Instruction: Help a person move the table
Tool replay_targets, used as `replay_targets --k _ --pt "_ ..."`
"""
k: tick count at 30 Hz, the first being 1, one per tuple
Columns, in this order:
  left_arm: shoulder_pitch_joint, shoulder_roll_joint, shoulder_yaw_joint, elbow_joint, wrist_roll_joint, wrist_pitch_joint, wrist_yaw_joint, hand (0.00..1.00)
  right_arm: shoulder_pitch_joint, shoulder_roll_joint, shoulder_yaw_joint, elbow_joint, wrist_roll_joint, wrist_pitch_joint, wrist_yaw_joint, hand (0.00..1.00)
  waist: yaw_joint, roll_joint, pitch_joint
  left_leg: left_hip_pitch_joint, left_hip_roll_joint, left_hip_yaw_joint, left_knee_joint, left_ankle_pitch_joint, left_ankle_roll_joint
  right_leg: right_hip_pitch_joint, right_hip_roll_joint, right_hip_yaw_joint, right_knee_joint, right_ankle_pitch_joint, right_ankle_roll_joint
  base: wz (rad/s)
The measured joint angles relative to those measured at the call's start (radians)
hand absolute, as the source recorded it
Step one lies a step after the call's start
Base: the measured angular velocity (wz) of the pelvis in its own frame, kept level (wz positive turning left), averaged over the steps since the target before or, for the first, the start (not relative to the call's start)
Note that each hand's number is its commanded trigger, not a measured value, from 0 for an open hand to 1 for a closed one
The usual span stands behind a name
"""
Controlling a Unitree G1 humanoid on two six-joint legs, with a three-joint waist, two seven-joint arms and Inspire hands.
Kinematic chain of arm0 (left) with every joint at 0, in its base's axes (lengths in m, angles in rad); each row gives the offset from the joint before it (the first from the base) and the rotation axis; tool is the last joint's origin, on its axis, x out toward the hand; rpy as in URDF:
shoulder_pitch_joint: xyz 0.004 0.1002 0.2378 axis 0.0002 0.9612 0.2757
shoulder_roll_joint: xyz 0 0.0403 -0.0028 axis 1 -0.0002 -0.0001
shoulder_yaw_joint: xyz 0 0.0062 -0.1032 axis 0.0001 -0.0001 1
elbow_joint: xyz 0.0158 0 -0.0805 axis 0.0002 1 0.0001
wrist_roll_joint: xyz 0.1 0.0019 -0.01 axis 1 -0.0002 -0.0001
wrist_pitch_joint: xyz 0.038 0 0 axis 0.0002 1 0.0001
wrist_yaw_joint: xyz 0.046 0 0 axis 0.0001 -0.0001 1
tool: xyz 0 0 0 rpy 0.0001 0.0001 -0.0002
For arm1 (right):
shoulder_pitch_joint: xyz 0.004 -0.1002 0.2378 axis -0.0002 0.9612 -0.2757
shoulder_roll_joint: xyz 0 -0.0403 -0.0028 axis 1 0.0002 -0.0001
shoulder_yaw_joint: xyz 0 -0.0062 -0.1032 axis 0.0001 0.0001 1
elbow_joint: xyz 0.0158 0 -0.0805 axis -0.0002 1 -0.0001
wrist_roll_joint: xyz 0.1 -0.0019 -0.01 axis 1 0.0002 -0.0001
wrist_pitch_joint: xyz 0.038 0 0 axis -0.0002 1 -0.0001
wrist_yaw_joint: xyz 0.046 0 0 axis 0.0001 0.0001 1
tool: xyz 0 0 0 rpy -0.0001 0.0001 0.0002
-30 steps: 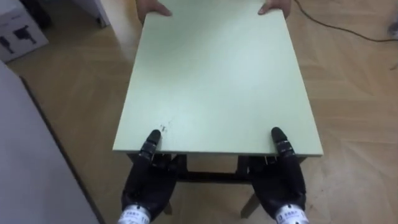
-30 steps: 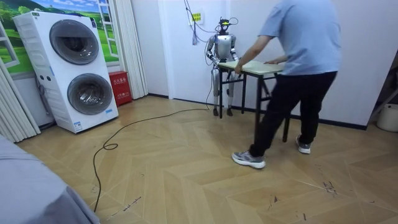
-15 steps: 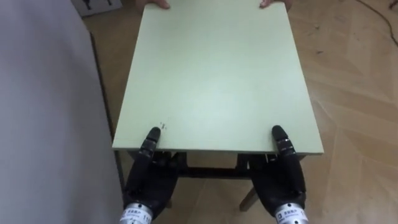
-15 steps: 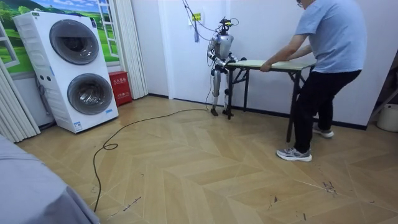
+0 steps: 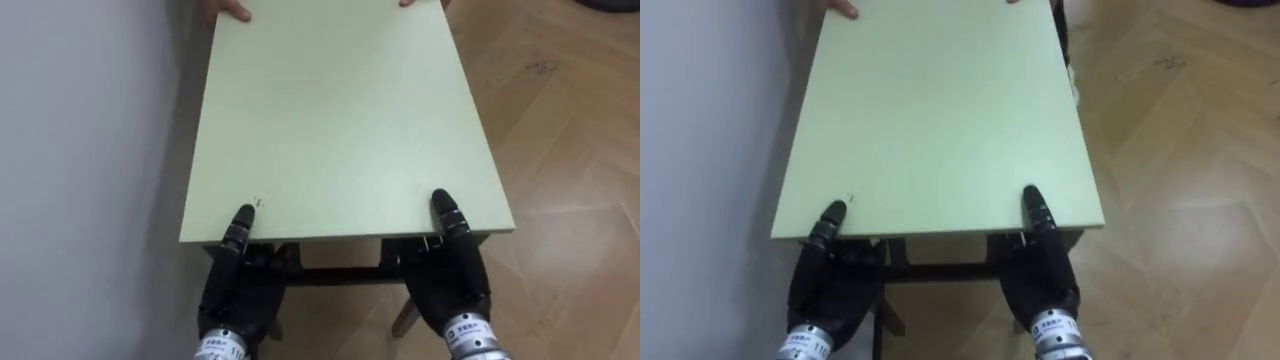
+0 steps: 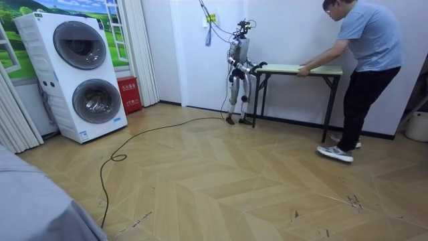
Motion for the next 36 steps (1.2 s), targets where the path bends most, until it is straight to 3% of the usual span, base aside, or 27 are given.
replay_targets --k 4,7,9,13,14,15,18,23,36 --pt "0.0 0.007 -0.015 0.006 -0.001 -0.001 0.02 1.0 0.018 -0.004 -0.001 0.001 0.001 -0.001 -0.006 1.0 0.0 0.003 0.0009 0.033 -0.002 -0.013 0.005 -0.018 0.002 -0.081 -0.05 0.052 0.065 0.047 0.014 0.12" --pt "0.008 0.006 -0.017 0.008 -0.01 0.0 0.023 1.0 0.024 -0.006 -0.001 0.001 0.001 0.0 -0.01 1.0 0.004 0.002 0.0014 0.04 -0.01 -0.015 0.011 -0.033 0.004 -0.069 -0.056 0.049 0.091 0.043 0.022 0.04" --pt "0.01 0.006 -0.027 0.01 -0.012 0.001 0.04 1.0 0.036 -0.009 0.0 0.001 0.001 -0.002 -0.015 1.0 -0.015 0.003 0.0021 0.051 -0.022 -0.045 0.021 -0.042 0.012 -0.085 -0.064 0.064 0.152 0.032 0.033 0.34" --pt "0.004 0.02 -0.035 0.01 -0.012 0.0 0.054 1.0 0.058 -0.005 -0.005 0.0 0.001 0.004 -0.015 1.0 -0.057 0.002 0.0036 0.067 -0.048 -0.115 0.021 -0.043 0.014 -0.119 -0.058 0.168 0.12 0.024 0.037 0.57" --pt "0.004 0.025 -0.036 0.015 -0.012 0.0 0.055 1.0 0.064 -0.004 -0.004 0.0 0.0 0.005 -0.015 1.0 -0.075 -0.001 0.0069 0.082 -0.06 -0.127 0.021 -0.044 0.016 -0.124 -0.056 0.207 0.103 0.051 0.044 0.53" --pt "0.003 0.027 -0.04 0.026 -0.011 0.0 0.055 1.0 0.075 -0.003 -0.004 0.001 0.001 0.004 -0.015 1.0 -0.083 -0.002 0.0077 0.1 -0.068 -0.143 0.014 -0.045 0.015 -0.108 -0.051 0.217 0.1 0.059 0.04 0.45" --pt "0.003 0.029 -0.052 0.029 -0.009 0.001 0.053 1.0 0.082 -0.005 -0.011 0.001 0.007 0.002 -0.016 1.0 -0.086 -0.007 0.0142 0.114 -0.068 -0.158 0.003 -0.049 0.006 -0.074 -0.041 0.215 0.078 0.066 0.04 0.14" --pt "0.003 0.024 -0.059 0.029 0.011 0.002 0.048 1.0 0.086 -0.001 -0.018 0.001 0.01 -0.007 -0.02 1.0 -0.092 -0.012 0.0178 0.121 -0.065 -0.176 -0.015 -0.05 0.005 -0.048 -0.028 0.216 0.03 0.081 0.038 0.07" --pt "0.002 0.028 -0.052 0.029 0.03 -0.004 0.043 1.0 0.092 0.021 -0.017 0.001 0.006 -0.008 -0.021 1.0 -0.098 -0.024 0.019 0.156 -0.064 -0.176 -0.04 -0.047 0.011 0.001 -0.016 0.263 -0.043 0.102 0.04 0.01"
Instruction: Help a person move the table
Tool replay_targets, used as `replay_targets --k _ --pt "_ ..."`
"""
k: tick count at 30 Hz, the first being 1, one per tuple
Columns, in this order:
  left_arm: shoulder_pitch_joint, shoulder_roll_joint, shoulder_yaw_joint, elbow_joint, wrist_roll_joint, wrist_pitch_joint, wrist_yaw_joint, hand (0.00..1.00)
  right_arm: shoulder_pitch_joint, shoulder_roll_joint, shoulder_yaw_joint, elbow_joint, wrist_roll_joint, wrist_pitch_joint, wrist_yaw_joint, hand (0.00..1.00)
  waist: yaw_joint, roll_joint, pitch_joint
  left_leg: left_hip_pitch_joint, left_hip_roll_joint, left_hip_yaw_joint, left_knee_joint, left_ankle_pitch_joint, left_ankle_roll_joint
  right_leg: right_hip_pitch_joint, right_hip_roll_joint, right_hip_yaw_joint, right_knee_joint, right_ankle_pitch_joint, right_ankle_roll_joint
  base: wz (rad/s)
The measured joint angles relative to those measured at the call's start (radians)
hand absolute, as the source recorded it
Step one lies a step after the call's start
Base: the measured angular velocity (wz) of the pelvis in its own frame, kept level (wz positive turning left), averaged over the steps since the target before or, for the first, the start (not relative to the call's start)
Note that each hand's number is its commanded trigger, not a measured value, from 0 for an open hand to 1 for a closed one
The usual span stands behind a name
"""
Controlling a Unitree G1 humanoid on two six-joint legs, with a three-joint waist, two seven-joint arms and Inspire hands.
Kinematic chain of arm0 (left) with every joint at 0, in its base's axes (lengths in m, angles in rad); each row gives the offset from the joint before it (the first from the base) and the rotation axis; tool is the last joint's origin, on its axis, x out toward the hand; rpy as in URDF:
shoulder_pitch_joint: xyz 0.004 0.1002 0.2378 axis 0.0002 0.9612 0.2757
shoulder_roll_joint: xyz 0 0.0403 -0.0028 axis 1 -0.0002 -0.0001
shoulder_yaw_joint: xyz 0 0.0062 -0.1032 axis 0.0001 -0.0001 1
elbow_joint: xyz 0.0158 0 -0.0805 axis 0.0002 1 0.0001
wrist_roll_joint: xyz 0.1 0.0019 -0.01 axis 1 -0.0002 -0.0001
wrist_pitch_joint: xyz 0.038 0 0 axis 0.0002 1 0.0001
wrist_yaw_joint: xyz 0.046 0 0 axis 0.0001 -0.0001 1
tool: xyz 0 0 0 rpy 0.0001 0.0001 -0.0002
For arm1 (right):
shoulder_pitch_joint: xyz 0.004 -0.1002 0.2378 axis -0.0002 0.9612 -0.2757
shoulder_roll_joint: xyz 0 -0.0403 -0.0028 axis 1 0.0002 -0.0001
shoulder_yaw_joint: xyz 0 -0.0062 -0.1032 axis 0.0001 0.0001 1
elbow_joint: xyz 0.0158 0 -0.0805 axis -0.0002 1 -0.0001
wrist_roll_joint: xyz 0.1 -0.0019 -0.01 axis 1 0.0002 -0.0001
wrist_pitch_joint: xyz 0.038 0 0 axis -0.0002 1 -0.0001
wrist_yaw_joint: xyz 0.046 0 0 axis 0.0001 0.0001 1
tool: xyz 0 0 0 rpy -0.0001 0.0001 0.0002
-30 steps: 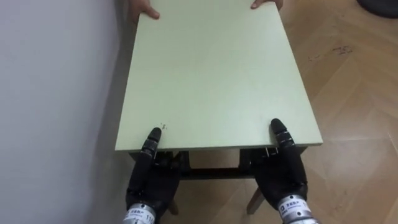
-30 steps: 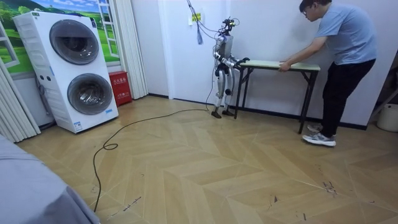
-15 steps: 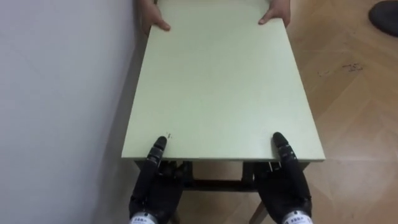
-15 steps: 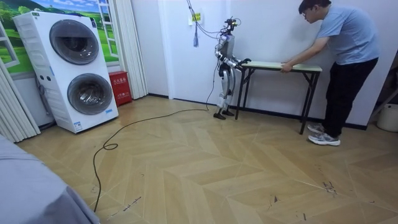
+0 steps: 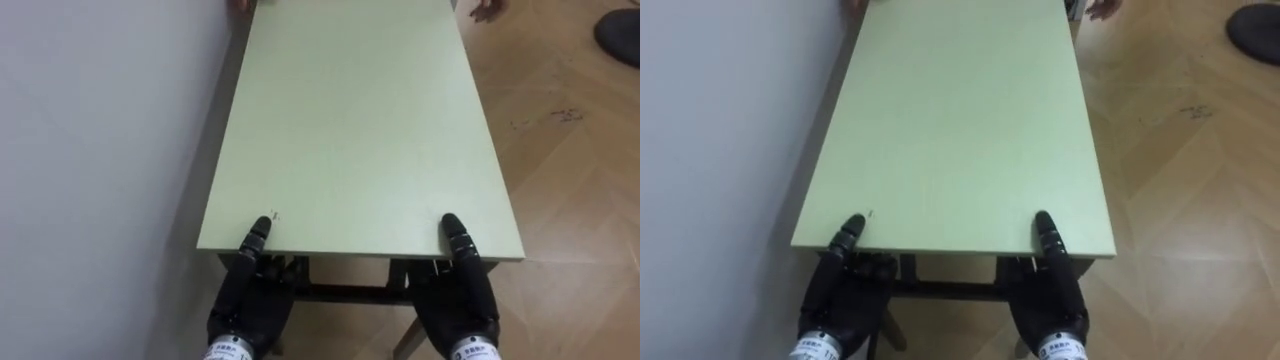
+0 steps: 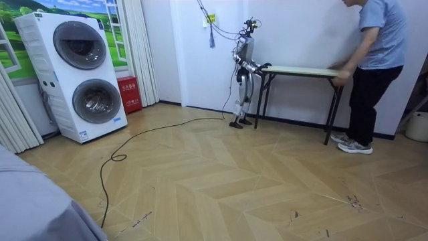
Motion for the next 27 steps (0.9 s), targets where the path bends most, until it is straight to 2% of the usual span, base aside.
replay_targets --k 5,7,8,10,12,13,14,15,16,18,20,27 --pt "0.0 -0.002 -0.002 0.017 0.002 -0.002 -0.005 1.0 0.0 0.0 0.0 0.013 -0.001 0.002 0.0 1.0 0.001 -0.001 0.0007 0.017 0.0 0.001 -0.008 0.0 0.0 0.02 0.001 0.006 -0.014 0.001 0.0 0.0" --pt "0.0 -0.003 -0.002 0.026 0.002 0.002 -0.005 0.97 0.0 0.0 -0.001 0.025 -0.002 0.002 0.0 1.0 0.0 -0.002 0.0009 0.027 0.0 0.001 -0.012 -0.001 -0.001 0.028 0.002 0.006 -0.015 0.002 0.0 0.0" --pt "0.001 -0.003 -0.002 0.031 0.002 0.005 -0.005 0.92 0.0 0.007 -0.002 0.034 -0.003 0.004 0.001 1.0 0.0 -0.003 0.0009 0.033 0.0 -0.001 -0.013 -0.004 -0.004 0.033 0.002 0.006 -0.015 0.002 0.0 0.0" --pt "0.002 -0.003 -0.002 0.037 0.002 0.007 -0.005 0.73 0.0 0.01 -0.01 0.045 -0.01 0.012 0.001 1.0 0.0 -0.005 0.0009 0.033 0.001 -0.003 -0.012 -0.004 -0.004 0.034 0.003 0.007 -0.015 0.003 -0.001 0.0" --pt "0.004 -0.001 -0.001 0.053 0.003 0.015 -0.015 0.63 0.0 0.01 -0.011 0.058 -0.01 0.012 0.001 1.0 0.001 -0.005 0.0007 0.033 0.001 -0.003 -0.011 -0.004 -0.004 0.034 0.004 0.007 -0.014 0.003 -0.001 0.0" --pt "0.003 -0.001 0.001 0.063 0.004 0.018 -0.024 0.52 0.0 0.011 -0.011 0.064 -0.01 0.013 0.001 0.89 0.001 -0.006 0.0005 0.033 0.001 -0.003 -0.011 -0.004 -0.004 0.035 0.004 0.007 -0.014 0.003 -0.001 0.0" --pt "0.004 0.0 0.001 0.079 0.006 0.02 -0.032 0.4 0.0 0.014 -0.013 0.077 -0.01 0.021 0.002 0.68 0.0 -0.006 0.0004 0.033 0.001 -0.003 -0.01 -0.004 -0.004 0.034 0.004 0.008 -0.014 0.004 -0.002 0.0" --pt "-0.001 0.004 0.001 0.095 0.025 0.024 -0.032 0.16 0.001 0.012 -0.012 0.086 -0.01 0.028 0.003 0.36 0.0 -0.006 0.0004 0.033 0.001 -0.003 -0.009 -0.004 -0.004 0.034 0.004 0.008 -0.014 0.004 -0.002 0.0" --pt "-0.002 0.008 0.001 0.102 0.037 0.024 -0.032 0.0 0.001 0.012 -0.01 0.09 -0.01 0.033 0.003 0.0 0.0 -0.006 0.0004 0.033 0.001 -0.003 -0.009 -0.004 -0.004 0.034 0.005 0.008 -0.014 0.004 -0.002 0.0" --pt "-0.002 0.027 -0.003 0.106 0.08 0.028 -0.032 0.0 0.001 0.009 0.003 0.107 -0.01 0.037 0.003 0.0 0.0 -0.006 0.0004 0.032 0.003 -0.002 -0.009 -0.004 -0.004 0.031 0.006 0.008 -0.013 0.005 -0.002 -0.04" --pt "-0.002 0.033 -0.002 0.106 0.119 0.029 -0.032 0.0 0.001 0.008 0.006 0.116 -0.016 0.048 0.003 0.0 0.0 -0.006 0.0004 0.032 0.003 -0.002 -0.01 -0.005 -0.005 0.031 0.007 0.008 -0.012 0.006 -0.003 0.0" --pt "-0.002 0.036 -0.001 0.113 0.215 0.04 -0.049 0.0 0.001 -0.003 0.004 0.121 -0.045 0.06 0.002 0.0 0.003 -0.005 0.0 0.032 0.004 -0.002 -0.008 -0.004 -0.004 0.033 0.007 0.009 -0.012 0.006 -0.003 0.0"
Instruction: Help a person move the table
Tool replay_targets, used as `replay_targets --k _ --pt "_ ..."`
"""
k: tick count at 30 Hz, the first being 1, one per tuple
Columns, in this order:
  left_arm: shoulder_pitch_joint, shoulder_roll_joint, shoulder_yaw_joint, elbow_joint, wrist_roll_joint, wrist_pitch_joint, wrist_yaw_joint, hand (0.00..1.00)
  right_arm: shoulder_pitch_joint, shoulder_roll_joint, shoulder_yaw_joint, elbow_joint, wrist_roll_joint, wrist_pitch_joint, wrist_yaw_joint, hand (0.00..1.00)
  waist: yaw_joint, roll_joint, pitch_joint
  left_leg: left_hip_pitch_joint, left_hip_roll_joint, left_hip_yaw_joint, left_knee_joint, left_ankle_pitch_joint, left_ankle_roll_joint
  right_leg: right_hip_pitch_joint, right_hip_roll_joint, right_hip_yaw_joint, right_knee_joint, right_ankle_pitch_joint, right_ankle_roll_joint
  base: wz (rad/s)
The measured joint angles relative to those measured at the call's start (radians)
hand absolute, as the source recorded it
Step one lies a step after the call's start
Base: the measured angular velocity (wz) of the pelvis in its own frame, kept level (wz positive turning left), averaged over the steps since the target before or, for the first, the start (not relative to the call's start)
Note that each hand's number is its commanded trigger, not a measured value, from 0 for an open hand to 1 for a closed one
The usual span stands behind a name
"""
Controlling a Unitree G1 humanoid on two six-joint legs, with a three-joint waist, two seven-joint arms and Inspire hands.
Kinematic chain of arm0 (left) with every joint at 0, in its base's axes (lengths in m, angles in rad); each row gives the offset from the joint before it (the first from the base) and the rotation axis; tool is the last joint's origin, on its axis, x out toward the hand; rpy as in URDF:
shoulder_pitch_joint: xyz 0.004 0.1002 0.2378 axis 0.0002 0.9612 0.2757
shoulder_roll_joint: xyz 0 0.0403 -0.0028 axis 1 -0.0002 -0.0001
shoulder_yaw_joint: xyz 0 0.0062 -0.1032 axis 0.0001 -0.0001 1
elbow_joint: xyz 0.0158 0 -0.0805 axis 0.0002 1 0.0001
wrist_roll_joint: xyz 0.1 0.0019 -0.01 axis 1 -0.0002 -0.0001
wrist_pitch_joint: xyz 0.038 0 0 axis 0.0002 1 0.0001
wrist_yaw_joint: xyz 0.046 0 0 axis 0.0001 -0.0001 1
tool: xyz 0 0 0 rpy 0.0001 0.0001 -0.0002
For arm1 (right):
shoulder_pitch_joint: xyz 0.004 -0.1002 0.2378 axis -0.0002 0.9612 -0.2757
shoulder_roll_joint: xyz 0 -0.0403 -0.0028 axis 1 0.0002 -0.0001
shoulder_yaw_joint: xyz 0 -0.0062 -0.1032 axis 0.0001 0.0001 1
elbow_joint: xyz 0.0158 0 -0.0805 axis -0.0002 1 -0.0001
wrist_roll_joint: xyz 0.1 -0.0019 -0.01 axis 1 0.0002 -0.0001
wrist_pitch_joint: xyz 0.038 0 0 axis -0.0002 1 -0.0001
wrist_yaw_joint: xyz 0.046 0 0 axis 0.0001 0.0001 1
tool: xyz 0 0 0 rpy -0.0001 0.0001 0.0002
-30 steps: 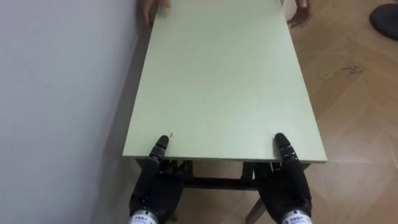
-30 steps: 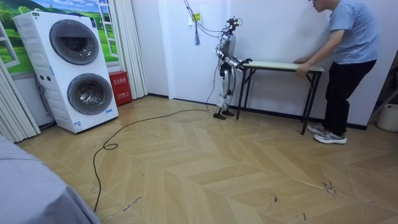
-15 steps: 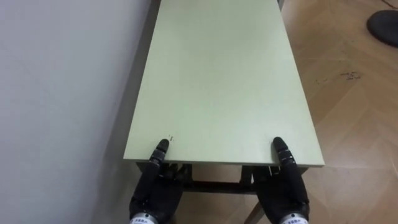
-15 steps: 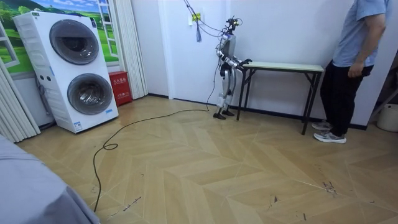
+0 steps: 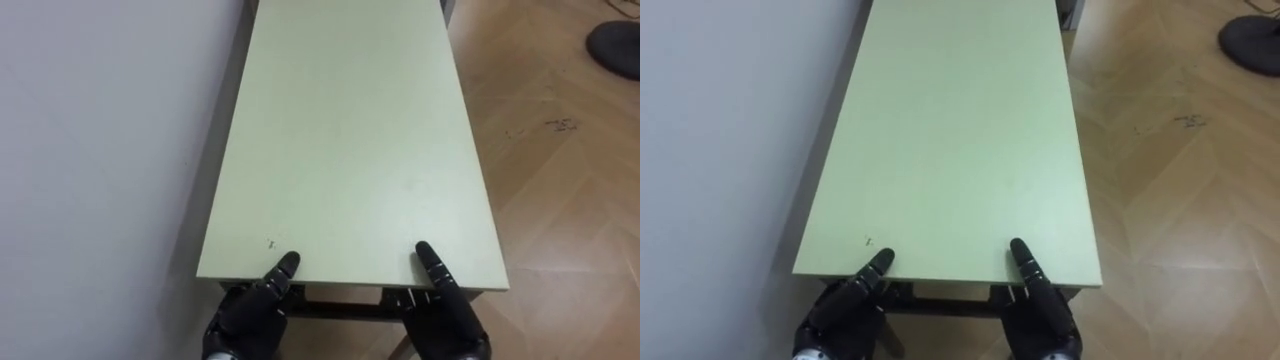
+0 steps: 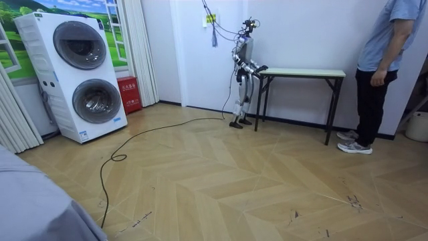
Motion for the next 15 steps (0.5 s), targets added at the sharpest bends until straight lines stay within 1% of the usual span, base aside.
replay_targets --k 6,15 --pt "0.0 0.009 -0.001 0.01 0.007 0.005 -0.02 0.0 0.002 -0.004 0.002 0.002 -0.006 0.008 0.0 0.0 -0.002 -0.001 -0.0002 0.002 0.002 0.003 -0.001 0.002 0.004 0.001 0.0 0.004 0.0 0.0 0.0 0.0" --pt "-0.001 0.008 -0.001 0.019 0.006 0.005 -0.025 0.0 0.002 -0.007 0.007 0.011 -0.006 0.009 0.0 0.0 0.003 -0.005 -0.0012 0.017 0.003 0.006 -0.006 -0.003 -0.001 0.013 0.002 0.002 0.0 0.0 0.0 -0.01"
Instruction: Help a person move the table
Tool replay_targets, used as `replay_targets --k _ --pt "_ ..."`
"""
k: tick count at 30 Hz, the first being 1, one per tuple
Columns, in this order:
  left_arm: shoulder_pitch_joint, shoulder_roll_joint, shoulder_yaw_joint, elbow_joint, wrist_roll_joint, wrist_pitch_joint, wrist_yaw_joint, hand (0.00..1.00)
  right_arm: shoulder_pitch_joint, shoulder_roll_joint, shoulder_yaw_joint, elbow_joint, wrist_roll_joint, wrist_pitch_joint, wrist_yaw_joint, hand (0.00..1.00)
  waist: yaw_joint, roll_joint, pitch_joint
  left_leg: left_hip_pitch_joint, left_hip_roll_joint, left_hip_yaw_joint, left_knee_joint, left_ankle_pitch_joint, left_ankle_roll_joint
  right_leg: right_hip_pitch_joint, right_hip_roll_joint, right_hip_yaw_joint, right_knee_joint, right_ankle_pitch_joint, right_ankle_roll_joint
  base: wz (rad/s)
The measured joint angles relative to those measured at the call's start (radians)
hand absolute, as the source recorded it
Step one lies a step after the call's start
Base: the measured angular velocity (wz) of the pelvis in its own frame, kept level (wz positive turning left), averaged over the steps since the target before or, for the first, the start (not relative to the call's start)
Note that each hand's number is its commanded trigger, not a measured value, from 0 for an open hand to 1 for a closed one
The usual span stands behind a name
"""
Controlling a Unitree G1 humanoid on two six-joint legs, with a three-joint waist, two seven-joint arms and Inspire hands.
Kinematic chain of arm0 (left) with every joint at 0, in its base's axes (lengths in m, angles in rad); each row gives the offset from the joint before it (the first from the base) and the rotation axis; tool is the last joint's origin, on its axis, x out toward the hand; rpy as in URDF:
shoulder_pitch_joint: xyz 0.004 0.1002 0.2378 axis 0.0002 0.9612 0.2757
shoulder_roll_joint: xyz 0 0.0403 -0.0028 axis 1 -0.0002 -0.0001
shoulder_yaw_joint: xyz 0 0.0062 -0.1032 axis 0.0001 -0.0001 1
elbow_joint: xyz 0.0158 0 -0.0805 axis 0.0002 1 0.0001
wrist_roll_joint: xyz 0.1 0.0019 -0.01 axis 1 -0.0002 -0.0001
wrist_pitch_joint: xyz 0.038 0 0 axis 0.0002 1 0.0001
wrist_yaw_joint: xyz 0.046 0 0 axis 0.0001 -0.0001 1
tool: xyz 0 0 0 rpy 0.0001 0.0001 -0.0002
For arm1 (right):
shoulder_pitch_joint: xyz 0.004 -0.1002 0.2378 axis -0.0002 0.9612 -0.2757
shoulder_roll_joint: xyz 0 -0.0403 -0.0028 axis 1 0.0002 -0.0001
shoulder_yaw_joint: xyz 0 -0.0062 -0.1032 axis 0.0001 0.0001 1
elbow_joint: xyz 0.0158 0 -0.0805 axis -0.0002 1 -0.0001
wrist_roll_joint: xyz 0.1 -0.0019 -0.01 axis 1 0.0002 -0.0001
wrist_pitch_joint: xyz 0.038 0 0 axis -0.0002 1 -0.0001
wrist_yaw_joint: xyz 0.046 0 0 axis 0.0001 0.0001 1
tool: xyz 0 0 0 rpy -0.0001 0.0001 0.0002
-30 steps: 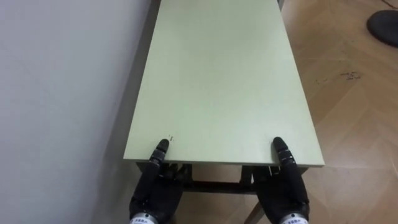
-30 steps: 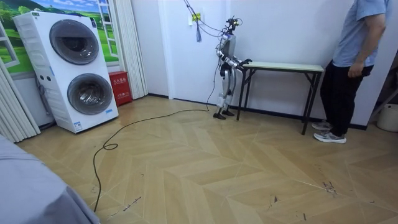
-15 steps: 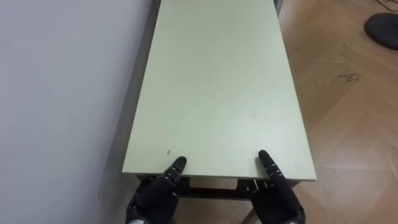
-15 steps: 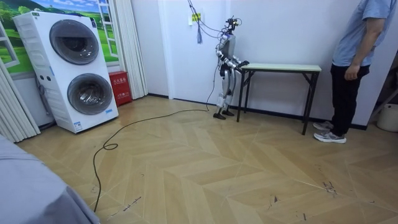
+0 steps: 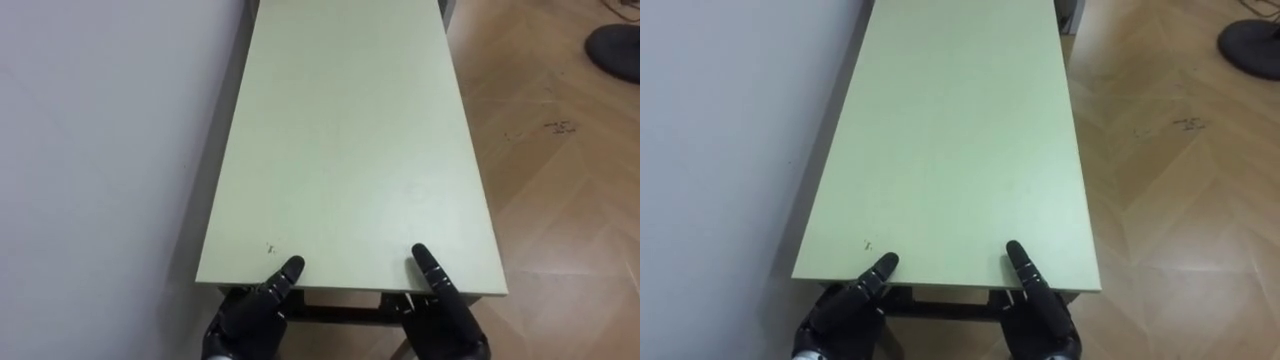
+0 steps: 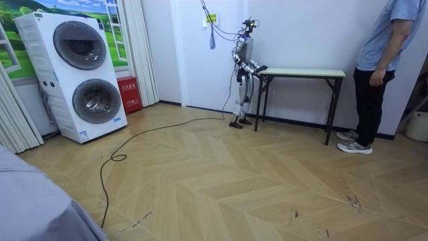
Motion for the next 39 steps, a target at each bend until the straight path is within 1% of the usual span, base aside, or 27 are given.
replay_targets --k 5,8,10,12,14,15,22,25,27,30,31,35,37,39 --pt "0.0 0.005 0.0 0.0 0.0 0.0 0.0 0.0 0.0 0.001 0.001 0.011 0.0 0.007 0.001 0.0 -0.001 -0.013 -0.005 0.001 0.001 0.0 0.0 0.002 0.003 0.001 0.0 0.0 0.0 0.0 0.0 0.0" --pt "0.0 0.006 0.0 0.0 0.003 0.0 0.0 0.0 0.0 0.002 0.0 0.014 -0.004 0.007 0.001 0.0 0.001 -0.016 -0.0049 0.001 0.001 0.0 0.001 0.001 0.003 0.002 0.001 -0.001 -0.001 0.0 -0.001 0.0" --pt "0.0 0.009 0.002 0.001 0.023 0.0 -0.002 0.0 0.0 0.001 -0.002 0.019 -0.033 0.007 0.003 0.0 0.002 -0.016 -0.0049 0.001 0.001 0.0 0.002 -0.002 -0.001 0.002 0.001 0.0 -0.001 0.001 -0.001 0.0" --pt "0.0 0.018 0.002 0.003 0.054 0.0 -0.014 0.0 0.0 0.001 -0.001 0.024 -0.046 0.007 0.011 0.0 0.006 -0.016 -0.0049 0.001 0.001 -0.003 0.004 -0.003 -0.002 0.004 0.002 -0.001 -0.002 0.001 -0.001 0.0" --pt "0.0 0.018 0.009 0.005 0.121 0.0 -0.023 0.0 0.005 0.0 -0.001 0.024 -0.081 0.007 0.016 0.0 0.007 -0.016 -0.0049 0.001 0.001 -0.004 0.005 -0.003 -0.002 0.006 0.002 -0.003 -0.003 0.001 -0.001 0.0" --pt "-0.004 0.018 0.013 0.015 0.153 0.0 -0.036 0.0 0.006 -0.01 -0.001 0.024 -0.089 0.007 0.017 0.0 0.008 -0.016 -0.0051 0.002 0.001 -0.004 0.005 -0.003 -0.002 0.007 0.002 -0.003 -0.003 0.001 -0.002 0.0" --pt "-0.01 0.019 0.021 0.04 0.236 -0.002 -0.05 0.0 0.01 -0.024 0.0 0.036 -0.163 0.009 0.02 0.0 0.019 -0.013 -0.0059 0.019 0.002 -0.004 0.002 -0.005 -0.005 0.021 0.003 -0.003 -0.013 0.002 -0.004 0.0" --pt "-0.021 0.019 0.021 0.07 0.269 -0.003 -0.074 0.0 0.01 -0.035 0.0 0.059 -0.195 0.01 0.056 0.0 0.021 -0.01 -0.0074 0.023 0.003 -0.006 0.004 -0.006 -0.006 0.032 0.004 -0.007 -0.017 0.003 -0.005 0.02" --pt "-0.026 0.021 0.021 0.079 0.303 -0.003 -0.084 0.0 0.01 -0.059 -0.001 0.073 -0.236 0.015 0.088 0.0 0.022 -0.004 -0.0111 0.021 0.003 -0.01 0.008 -0.012 -0.007 0.029 0.005 -0.011 -0.016 0.003 -0.006 0.02" --pt "-0.026 0.029 0.023 0.081 0.313 -0.003 -0.09 0.0 0.009 -0.085 -0.002 0.078 -0.31 0.027 0.119 0.0 0.022 -0.001 -0.0131 0.021 0.005 -0.011 0.009 -0.016 -0.008 0.03 0.007 -0.009 -0.017 0.004 -0.007 0.0" --pt "-0.026 0.03 0.024 0.081 0.321 -0.003 -0.092 0.0 0.009 -0.088 -0.003 0.081 -0.325 0.027 0.127 0.0 0.022 -0.001 -0.0131 0.021 0.005 -0.011 0.009 -0.016 -0.008 0.031 0.008 -0.009 -0.017 0.004 -0.008 0.0" --pt "-0.028 0.043 0.031 0.1 0.358 -0.004 -0.129 0.0 0.003 -0.098 -0.01 0.11 -0.424 0.027 0.224 0.0 0.02 -0.003 -0.0141 0.021 0.006 -0.013 0.009 -0.016 -0.009 0.031 0.009 -0.011 -0.017 0.006 -0.01 0.0" --pt "-0.037 0.047 0.033 0.119 0.373 -0.006 -0.146 0.0 -0.007 -0.1 -0.011 0.111 -0.486 0.028 0.256 0.0 0.019 -0.005 -0.0148 0.021 0.007 -0.013 0.009 -0.016 -0.009 0.032 0.009 -0.01 -0.017 0.006 -0.01 0.0" --pt "-0.051 0.053 0.032 0.154 0.376 -0.006 -0.173 0.0 -0.03 -0.103 -0.01 0.154 -0.577 0.032 0.287 0.0 0.02 -0.007 -0.0139 0.021 0.007 -0.013 0.011 -0.016 -0.009 0.035 0.009 -0.012 -0.018 0.006 -0.011 0.0"
